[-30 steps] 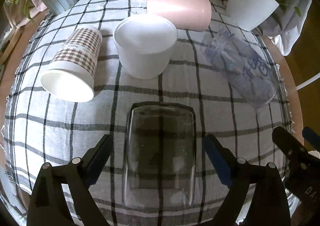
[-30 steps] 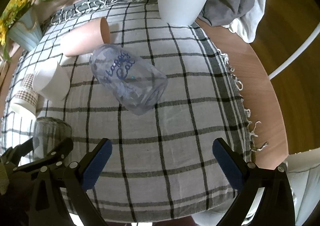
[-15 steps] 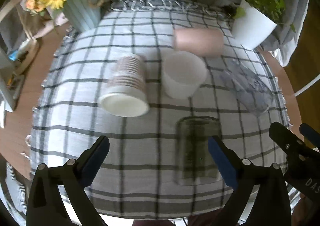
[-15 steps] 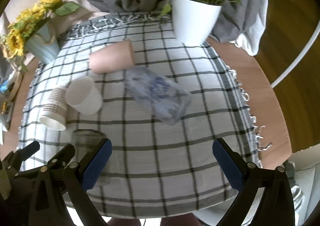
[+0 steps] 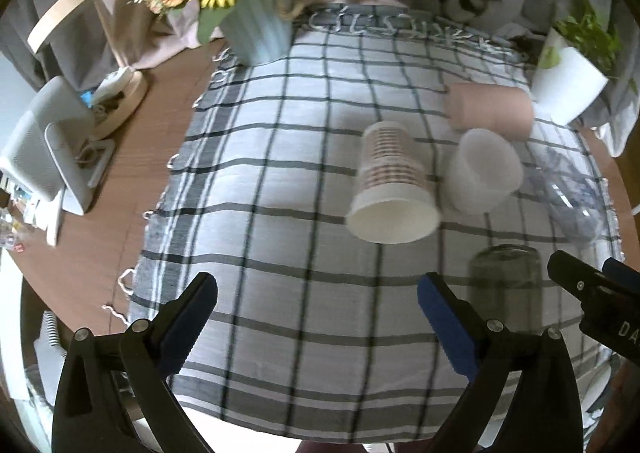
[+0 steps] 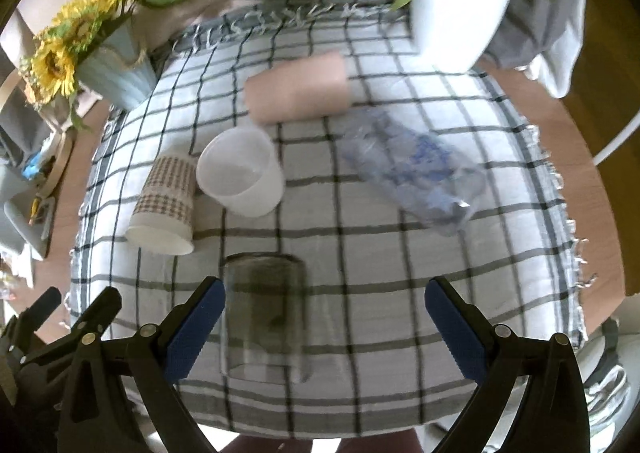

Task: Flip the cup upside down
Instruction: 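Close the right tool around the inverted glass cup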

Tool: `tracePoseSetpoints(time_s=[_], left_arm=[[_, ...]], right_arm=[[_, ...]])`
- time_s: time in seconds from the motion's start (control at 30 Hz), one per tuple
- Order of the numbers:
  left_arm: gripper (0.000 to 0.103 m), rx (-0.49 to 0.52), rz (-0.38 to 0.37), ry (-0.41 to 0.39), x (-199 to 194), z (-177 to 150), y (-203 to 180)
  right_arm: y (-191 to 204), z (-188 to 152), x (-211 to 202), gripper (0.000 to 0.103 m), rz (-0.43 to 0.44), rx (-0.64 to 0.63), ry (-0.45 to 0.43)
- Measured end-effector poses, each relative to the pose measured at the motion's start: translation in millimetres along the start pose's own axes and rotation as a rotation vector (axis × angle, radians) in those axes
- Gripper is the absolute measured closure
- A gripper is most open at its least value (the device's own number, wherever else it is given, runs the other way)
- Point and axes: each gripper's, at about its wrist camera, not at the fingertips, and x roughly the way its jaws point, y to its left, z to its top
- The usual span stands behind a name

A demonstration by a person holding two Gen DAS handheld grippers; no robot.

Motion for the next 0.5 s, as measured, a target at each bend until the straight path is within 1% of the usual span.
tracePoseSetpoints(time_s=[0.17, 0.33, 0.47, 0.5], left_arm=[[0.001, -0.014, -0.017, 0.040, 17, 0, 12], [0.001, -0.023, -0.021, 0.076, 35, 0, 19], [0.001, -0.027, -0.032, 0.096, 46, -2, 21], [0.001, -0.023, -0.035, 0.101, 49, -2, 22]], right_arm=[[16, 6, 24, 0.007, 0.035, -0.019, 0.079], [28, 13, 48, 0.011, 0.023, -0.047, 0.158], [36, 15, 60, 0.014, 0.031, -0.082, 0.214], [39, 15, 65, 0.014, 0.015, -0.092, 0.233]])
